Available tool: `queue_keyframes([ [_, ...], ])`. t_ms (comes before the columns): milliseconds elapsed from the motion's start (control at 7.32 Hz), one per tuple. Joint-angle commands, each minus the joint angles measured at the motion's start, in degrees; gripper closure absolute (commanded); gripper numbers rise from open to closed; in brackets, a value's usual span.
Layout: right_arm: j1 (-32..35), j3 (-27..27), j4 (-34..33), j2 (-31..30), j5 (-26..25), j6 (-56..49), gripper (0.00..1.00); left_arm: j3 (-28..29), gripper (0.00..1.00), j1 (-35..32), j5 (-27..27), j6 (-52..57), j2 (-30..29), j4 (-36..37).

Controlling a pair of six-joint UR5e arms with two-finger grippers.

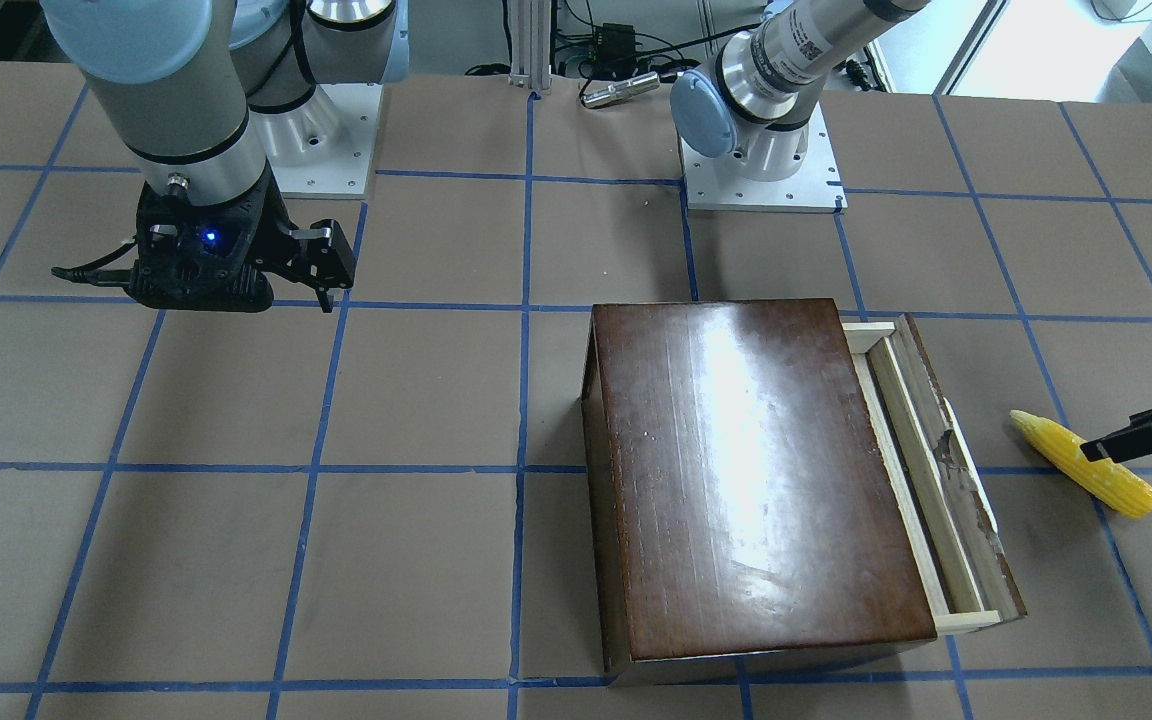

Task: Open drawer and put corn inside
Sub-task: 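Release the handle and move the left gripper down onto the yellow corn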

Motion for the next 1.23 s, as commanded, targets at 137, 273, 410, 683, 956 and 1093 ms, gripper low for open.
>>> queue_keyframes([
  [137,0.0,0.0,0.0,0.0,0.0,0.0,0.0,-2.2,0.0,0.0,1.1,-4.7,-4.6,10.7],
  [273,0.0,0.0,0.0,0.0,0.0,0.0,0.0,-2.2,0.0,0.1,1.1,-5.1,-5.8,11.8],
  [410,0.0,0.0,0.0,0.1,0.0,0.0,0.0,-2.2,0.0,0.1,1.3,-5.5,-6.2,11.8],
  [683,0.0,0.0,0.0,0.0,0.0,0.0,0.0,-2.2,0.0,1.4,3.7,-5.4,-7.4,11.8],
  [956,0.0,0.0,0.0,0.0,0.0,0.0,0.0,-1.4,0.95,1.7,3.8,-4.8,-8.0,11.9],
  [1093,0.0,0.0,0.0,0.1,0.0,0.0,0.0,-1.3,1.0,1.7,4.0,-4.8,-7.7,11.9],
])
